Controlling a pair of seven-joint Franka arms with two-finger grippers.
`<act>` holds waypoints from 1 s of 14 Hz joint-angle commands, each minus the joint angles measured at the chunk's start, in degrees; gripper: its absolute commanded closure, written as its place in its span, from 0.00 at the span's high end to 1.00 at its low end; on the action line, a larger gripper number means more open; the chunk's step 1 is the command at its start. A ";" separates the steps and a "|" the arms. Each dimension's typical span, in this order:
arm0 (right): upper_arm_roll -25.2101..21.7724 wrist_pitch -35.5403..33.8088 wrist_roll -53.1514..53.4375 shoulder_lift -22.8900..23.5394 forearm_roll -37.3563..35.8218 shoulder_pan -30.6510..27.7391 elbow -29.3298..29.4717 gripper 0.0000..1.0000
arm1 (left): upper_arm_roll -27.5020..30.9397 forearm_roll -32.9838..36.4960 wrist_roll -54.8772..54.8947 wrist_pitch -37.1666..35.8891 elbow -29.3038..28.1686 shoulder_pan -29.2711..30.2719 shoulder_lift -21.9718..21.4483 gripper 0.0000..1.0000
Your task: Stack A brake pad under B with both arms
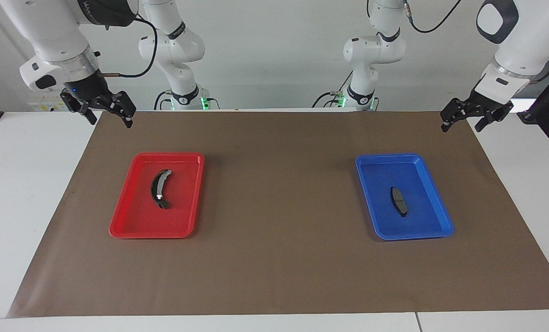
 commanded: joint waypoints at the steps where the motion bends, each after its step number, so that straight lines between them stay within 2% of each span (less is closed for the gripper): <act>1: 0.22 -0.40 -0.97 0.12 0.37 -0.71 0.26 0.99 | 0.07 -0.30 0.28 0.92 -2.09 0.24 -1.81 1.00; 9: 0.22 -0.40 -0.97 0.12 0.46 -0.71 0.26 0.99 | 0.07 -0.30 0.28 0.84 -2.09 0.24 -1.81 1.00; 14: 0.22 -0.40 -0.97 0.04 0.37 -0.71 0.26 0.99 | 0.07 -0.30 0.02 -1.97 -1.83 -0.03 -2.08 1.00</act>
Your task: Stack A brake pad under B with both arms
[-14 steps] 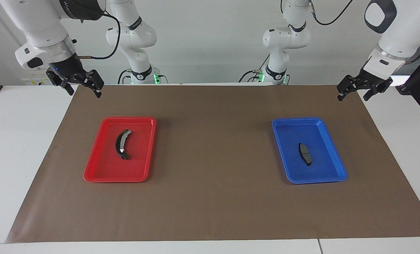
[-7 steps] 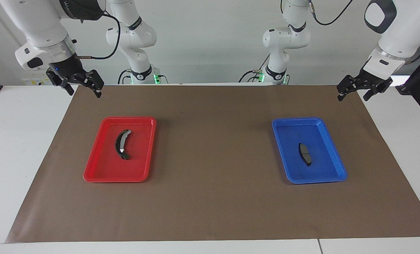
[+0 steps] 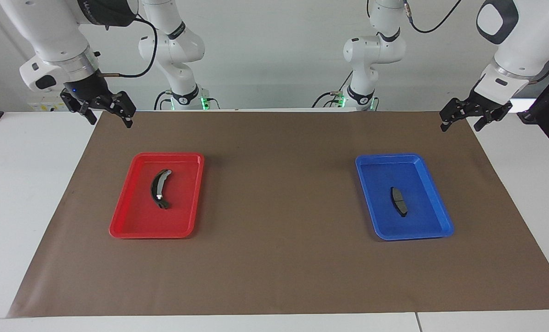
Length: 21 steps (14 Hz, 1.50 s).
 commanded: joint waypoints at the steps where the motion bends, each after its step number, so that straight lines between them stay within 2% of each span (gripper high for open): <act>1: 0.22 -0.40 -0.97 0.12 0.37 -0.71 0.26 0.99 | 0.02 -0.47 0.13 -1.44 -1.38 -0.38 -2.06 1.00; 4: 0.31 -0.40 -0.97 0.12 0.37 -0.71 0.26 0.99 | -0.25 -5.11 -0.04 0.84 -2.08 -0.12 -1.97 0.99; 8: 0.22 -0.40 -0.97 0.04 0.37 -0.71 0.17 0.99 | -0.16 -5.31 0.30 1.45 -4.80 -0.47 -3.03 0.99; 12: 0.22 -0.32 -0.97 0.04 0.46 -0.71 -0.01 0.99 | -0.25 -5.22 0.13 1.18 -4.63 -0.55 -3.03 0.99; 14: 0.22 -0.32 -0.97 0.04 0.37 -0.71 -0.10 0.99 | -0.60 -4.35 0.04 4.25 -4.46 -0.64 -2.77 0.99; 18: 0.22 -0.32 -0.97 -0.05 0.46 -0.71 -0.10 0.99 | -0.69 -2.67 -1.18 10.92 -4.98 -2.05 0.66 0.99; 21: 0.22 -0.32 -0.97 -0.05 0.37 -0.71 -0.18 0.99 | -0.77 -2.67 -1.89 20.14 -10.67 -2.31 2.59 0.98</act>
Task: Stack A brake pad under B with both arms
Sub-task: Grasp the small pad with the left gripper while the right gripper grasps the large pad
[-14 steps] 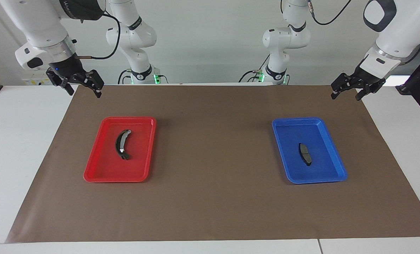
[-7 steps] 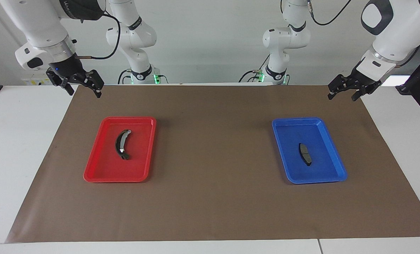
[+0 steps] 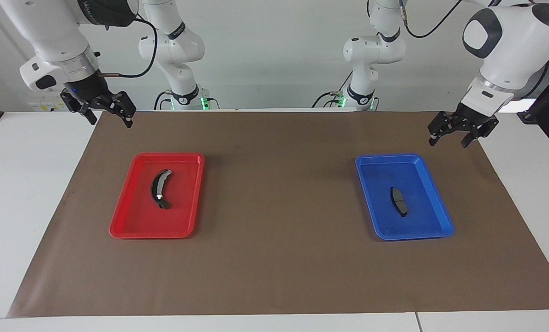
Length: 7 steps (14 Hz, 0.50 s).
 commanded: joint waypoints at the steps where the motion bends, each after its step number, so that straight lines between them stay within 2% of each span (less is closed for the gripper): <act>1: 0.22 -0.32 -0.97 -0.05 0.37 -0.71 -0.13 0.99 | 0.33 1.06 -1.60 10.27 -7.35 -1.48 1.03 0.98; 5: 0.31 0.21 -0.71 -0.23 0.46 -0.44 -0.92 0.99 | 0.33 1.06 -4.58 20.57 -15.72 -2.45 3.40 0.98; 7: 0.31 4.06 -0.18 -1.89 0.63 -0.18 -4.77 0.99 | 0.24 1.06 -6.26 25.41 -17.48 -2.55 5.95 0.97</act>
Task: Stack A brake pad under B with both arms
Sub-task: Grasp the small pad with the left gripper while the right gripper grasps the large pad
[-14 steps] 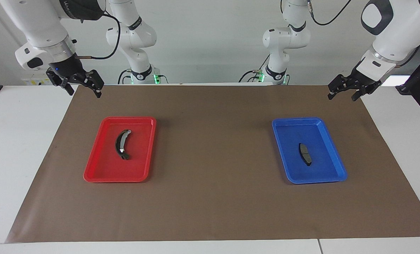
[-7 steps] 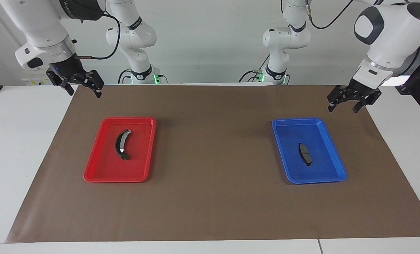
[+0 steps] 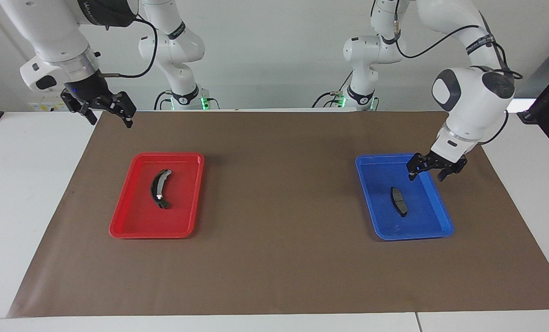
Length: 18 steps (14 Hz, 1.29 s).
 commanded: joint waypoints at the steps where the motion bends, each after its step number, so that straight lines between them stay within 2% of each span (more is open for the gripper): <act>1: 0.29 5.14 -0.18 -2.89 0.72 -0.37 -6.46 0.99 | 0.20 1.06 -2.65 7.07 -4.20 -0.83 1.65 0.97; 4: 0.29 19.26 -0.70 -7.99 0.81 -0.28 -21.65 0.99 | 0.11 1.06 -2.74 16.13 -9.40 -1.97 3.40 0.97; 5: 0.29 21.40 -0.97 -7.56 0.81 -0.37 -23.52 0.99 | 0.11 1.06 -2.74 16.67 -9.58 -1.97 4.37 0.97; 7: 0.29 24.56 -2.46 -3.11 0.81 -0.64 -25.12 0.99 | 0.11 1.06 -3.44 17.11 -10.45 -2.67 6.22 0.96; 9: 0.29 31.48 -3.77 -1.24 0.90 -0.64 -30.01 0.99 | 0.11 1.06 -4.50 18.17 -10.90 -2.67 7.01 0.81; 10: 0.29 36.05 -4.31 -1.06 0.90 -0.64 -33.09 0.99 | 0.11 1.06 -4.41 18.09 -10.81 -2.59 7.02 0.64; 11: 0.29 40.97 -4.83 -0.62 0.98 -0.55 -36.42 0.99 | 0.11 1.06 -4.85 17.82 -10.55 -2.41 7.02 0.37; 12: 0.29 45.20 -6.15 0.34 0.99 -0.81 -38.89 0.99 | 0.11 1.06 -4.68 17.82 -10.46 -2.41 6.84 0.19; 15: 0.29 49.10 -8.44 2.80 1.16 -0.90 -40.68 0.99 | 0.20 1.06 -4.33 15.55 -10.37 -2.15 4.57 0.07; 18: 0.29 51.21 -9.41 5.00 1.25 -0.90 -41.64 0.99 | 0.38 1.06 -4.15 6.26 -5.30 -2.23 0.96 0.04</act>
